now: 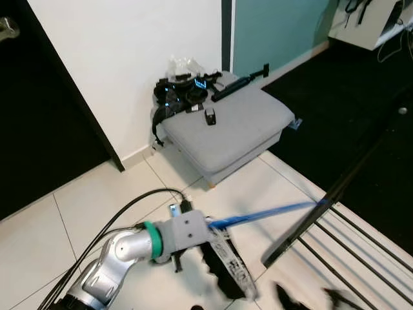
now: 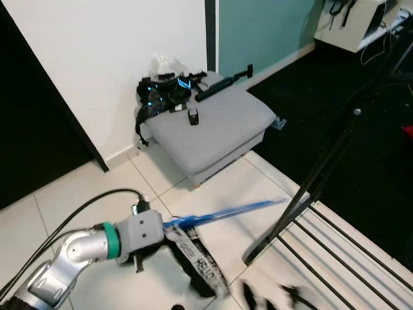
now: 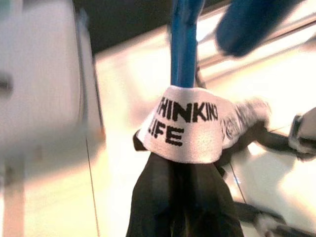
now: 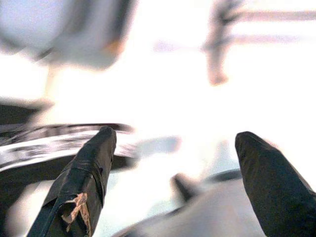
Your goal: Hang hanger
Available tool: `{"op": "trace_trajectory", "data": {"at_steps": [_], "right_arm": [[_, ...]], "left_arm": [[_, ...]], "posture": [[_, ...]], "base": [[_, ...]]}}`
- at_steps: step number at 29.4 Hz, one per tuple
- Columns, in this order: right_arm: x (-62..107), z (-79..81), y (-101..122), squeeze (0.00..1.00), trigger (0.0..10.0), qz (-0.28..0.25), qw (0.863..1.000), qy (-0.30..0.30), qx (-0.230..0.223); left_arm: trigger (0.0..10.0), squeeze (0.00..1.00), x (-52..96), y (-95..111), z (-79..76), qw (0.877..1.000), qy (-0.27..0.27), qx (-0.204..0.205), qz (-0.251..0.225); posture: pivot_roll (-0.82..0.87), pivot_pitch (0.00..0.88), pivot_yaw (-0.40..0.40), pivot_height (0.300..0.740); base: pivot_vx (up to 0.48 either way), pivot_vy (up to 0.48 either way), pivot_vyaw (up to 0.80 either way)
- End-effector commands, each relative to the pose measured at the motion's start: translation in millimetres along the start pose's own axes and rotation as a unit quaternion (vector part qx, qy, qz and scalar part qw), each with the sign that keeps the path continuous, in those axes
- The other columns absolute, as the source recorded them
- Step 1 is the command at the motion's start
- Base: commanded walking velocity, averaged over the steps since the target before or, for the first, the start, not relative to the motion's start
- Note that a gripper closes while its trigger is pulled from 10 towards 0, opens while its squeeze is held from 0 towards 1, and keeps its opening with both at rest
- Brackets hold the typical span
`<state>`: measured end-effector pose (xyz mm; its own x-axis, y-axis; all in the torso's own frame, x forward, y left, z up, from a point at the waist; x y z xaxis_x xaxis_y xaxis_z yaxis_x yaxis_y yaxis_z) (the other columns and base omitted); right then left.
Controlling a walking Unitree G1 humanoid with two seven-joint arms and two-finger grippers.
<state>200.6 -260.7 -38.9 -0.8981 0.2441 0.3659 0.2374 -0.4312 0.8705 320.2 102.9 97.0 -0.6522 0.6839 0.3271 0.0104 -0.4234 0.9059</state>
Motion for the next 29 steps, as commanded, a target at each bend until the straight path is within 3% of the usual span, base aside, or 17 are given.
{"op": "trace_trajectory", "data": {"at_steps": [1,3,8,9,13,16,17,18,19,24,29], "right_arm": [[14.7,-33.2,-2.7,0.00,10.0,-0.004,0.996,-0.092,0.003],[19.6,-44.5,2.9,0.00,10.0,-0.009,0.993,-0.114,0.016],[16.3,-40.7,1.2,0.00,10.0,0.007,0.993,-0.106,0.057],[12.6,-34.4,-7.3,0.00,10.0,0.024,0.992,-0.102,0.074],[11.7,-10.9,-33.2,0.00,10.0,0.065,0.988,-0.072,0.121],[13.9,12.0,-44.5,0.00,10.0,0.066,0.981,-0.039,0.177],[13.9,12.0,-44.5,0.00,10.0,0.066,0.981,-0.039,0.177],[13.8,24.3,-43.8,0.00,10.0,0.050,0.978,-0.025,0.199],[12.4,29.7,-40.4,0.00,10.0,0.040,0.977,-0.018,0.210],[5.2,41.0,-24.7,0.00,10.0,0.007,0.973,-0.003,0.232],[-1.5,36.1,-17.2,0.00,10.0,-0.003,0.971,-0.012,0.239]], "left_arm": [[10.0,0.00,9.9,-47.5,-0.1,0.996,0.039,0.054,0.062],[10.0,0.00,14.8,-68.7,-3.4,0.992,0.059,0.072,0.086],[10.0,0.00,12.2,-79.1,-21.3,0.990,0.047,0.083,0.107],[10.0,0.00,8.3,-91.5,-35.4,0.986,0.037,0.089,0.136],[10.0,0.00,7.3,-124.9,-45.8,0.960,0.082,0.169,0.207],[10.0,0.00,12.0,-139.6,-42.8,0.936,0.141,0.245,0.209],[10.0,0.00,12.0,-139.6,-42.8,0.936,0.141,0.245,0.209],[10.0,0.00,17.2,-146.9,-38.6,0.920,0.176,0.286,0.202],[10.0,0.00,20.1,-149.5,-37.1,0.916,0.185,0.294,0.201],[10.0,0.00,27.4,-153.2,-34.8,0.919,0.188,0.277,0.208],[10.0,0.00,26.0,-152.3,-32.1,0.922,0.194,0.260,0.211]], "posture": [[-0.31,0.195,0.184,0.740],[-0.33,0.187,0.186,0.740],[-0.34,0.178,0.186,0.740],[-0.35,0.164,0.183,0.740],[-0.36,0.142,0.176,0.740],[-0.36,0.136,0.174,0.740],[-0.36,0.136,0.174,0.740],[-0.37,0.130,0.171,0.740],[-0.38,0.126,0.170,0.740],[-0.38,0.115,0.167,0.740],[-0.38,0.107,0.161,0.740]], "base": [[0.000,0.000,0.00],[0.000,0.000,0.00],[0.000,0.000,0.00],[0.000,0.000,0.00],[0.000,0.000,0.00],[0.000,0.000,0.00],[0.000,0.000,0.00],[0.000,0.000,0.00],[0.000,0.000,0.00],[0.000,0.000,0.00],[0.000,0.000,0.00]]}}
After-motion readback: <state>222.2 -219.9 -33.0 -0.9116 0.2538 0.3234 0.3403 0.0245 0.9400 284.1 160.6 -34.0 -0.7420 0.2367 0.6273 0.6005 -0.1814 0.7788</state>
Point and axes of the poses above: a point about 5 cm out from each wrist's last joint towards the gripper, its own x axis pointing back from the gripper into the wrist, its own y axis along the axis of the wrist's last joint, z = x × y, the point moved 3 cm from there along -x, pointing out of the wrist towards the gripper, and after that the axes turned 14 degrees about x, right-handed, at the moved point
